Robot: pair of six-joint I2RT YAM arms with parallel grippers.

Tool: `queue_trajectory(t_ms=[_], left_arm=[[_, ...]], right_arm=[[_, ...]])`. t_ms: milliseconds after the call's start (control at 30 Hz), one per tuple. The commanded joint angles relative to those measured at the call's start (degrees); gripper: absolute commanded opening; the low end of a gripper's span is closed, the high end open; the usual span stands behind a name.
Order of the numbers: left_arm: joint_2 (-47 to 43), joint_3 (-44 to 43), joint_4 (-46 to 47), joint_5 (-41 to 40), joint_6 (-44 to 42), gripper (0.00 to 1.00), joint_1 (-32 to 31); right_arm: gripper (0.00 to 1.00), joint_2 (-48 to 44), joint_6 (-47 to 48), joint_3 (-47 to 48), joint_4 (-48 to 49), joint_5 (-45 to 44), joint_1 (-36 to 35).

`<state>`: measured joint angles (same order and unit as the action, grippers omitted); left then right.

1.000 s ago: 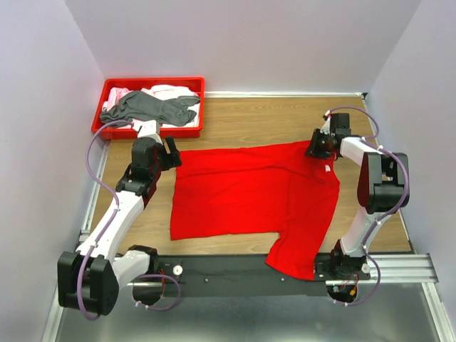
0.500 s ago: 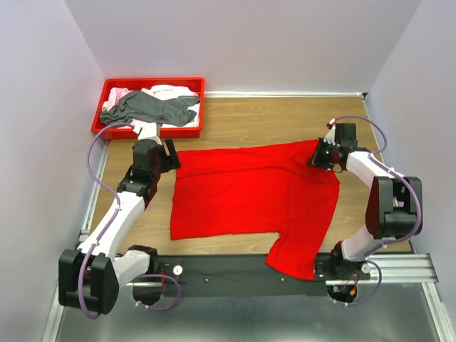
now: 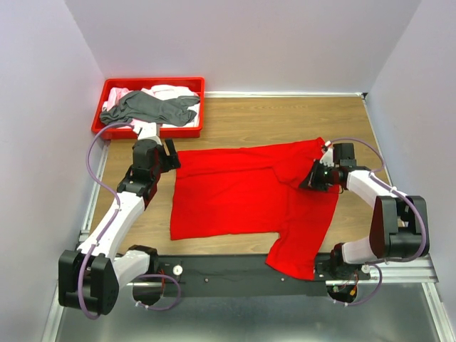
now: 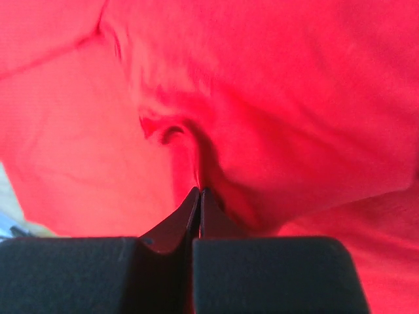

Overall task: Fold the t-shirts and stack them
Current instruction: Fold the tshirt

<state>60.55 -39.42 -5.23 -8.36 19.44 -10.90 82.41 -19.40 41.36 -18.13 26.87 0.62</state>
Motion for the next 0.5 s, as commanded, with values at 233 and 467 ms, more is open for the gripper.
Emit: queue_trajectory(t_ms=[233, 467], left_arm=[[-0.26, 0.22, 1.46, -0.34, -0.90, 0.82, -0.27], [0.09, 0.13, 1.54, 0.54, -0.99, 0.82, -0.18]], right_arm=[[0.10, -2.43, -1.26, -2.25, -2.78, 3.10, -2.64], [0.36, -4.19, 0.24, -1.20, -11.29, -3.58, -2.82]])
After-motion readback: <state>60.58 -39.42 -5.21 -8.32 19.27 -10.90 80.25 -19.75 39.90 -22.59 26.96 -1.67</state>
